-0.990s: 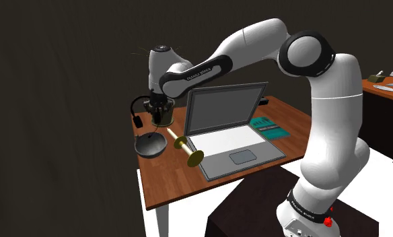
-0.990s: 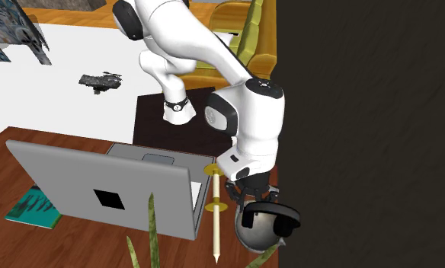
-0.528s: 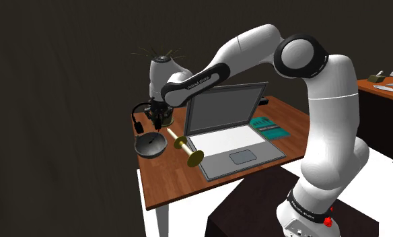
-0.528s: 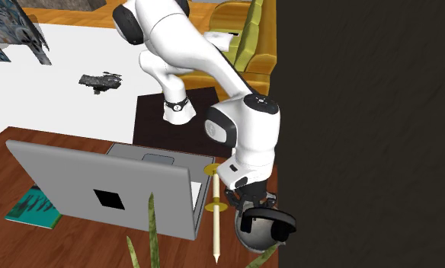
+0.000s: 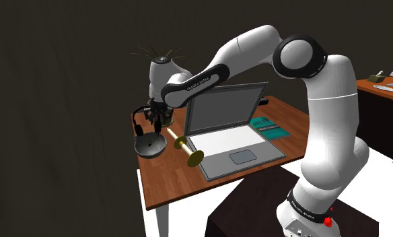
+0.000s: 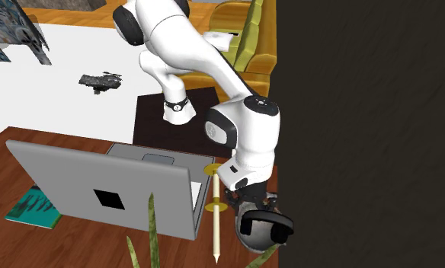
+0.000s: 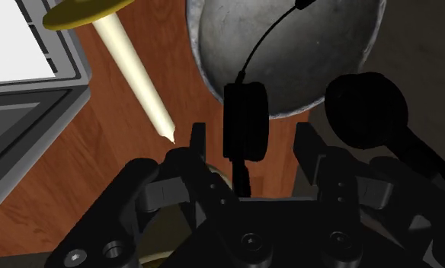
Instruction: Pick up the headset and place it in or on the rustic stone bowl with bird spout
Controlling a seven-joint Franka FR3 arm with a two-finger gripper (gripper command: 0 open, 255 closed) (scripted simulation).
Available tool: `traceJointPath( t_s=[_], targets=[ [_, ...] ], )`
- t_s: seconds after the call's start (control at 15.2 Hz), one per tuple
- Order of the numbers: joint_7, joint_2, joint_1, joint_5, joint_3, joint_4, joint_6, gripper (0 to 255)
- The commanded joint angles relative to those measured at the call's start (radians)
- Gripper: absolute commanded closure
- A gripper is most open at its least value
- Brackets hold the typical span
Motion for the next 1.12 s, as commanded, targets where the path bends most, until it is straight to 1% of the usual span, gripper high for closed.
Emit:
traceJointPath(
  t_s=[0.0,0.26,0.53,1.06],
  targets=[
    [0.000,0.000,0.000,0.000,0.000,0.000,0.000,0],
    [0.000,0.000,0.000,0.000,0.000,0.000,0.000,0],
    [-0.040,-0.092,-0.030,0.070,0.043,-0.008,-0.070,0],
    [-0.040,-0.092,-0.029,0.070,0.043,-0.008,-0.070,0]
  ],
)
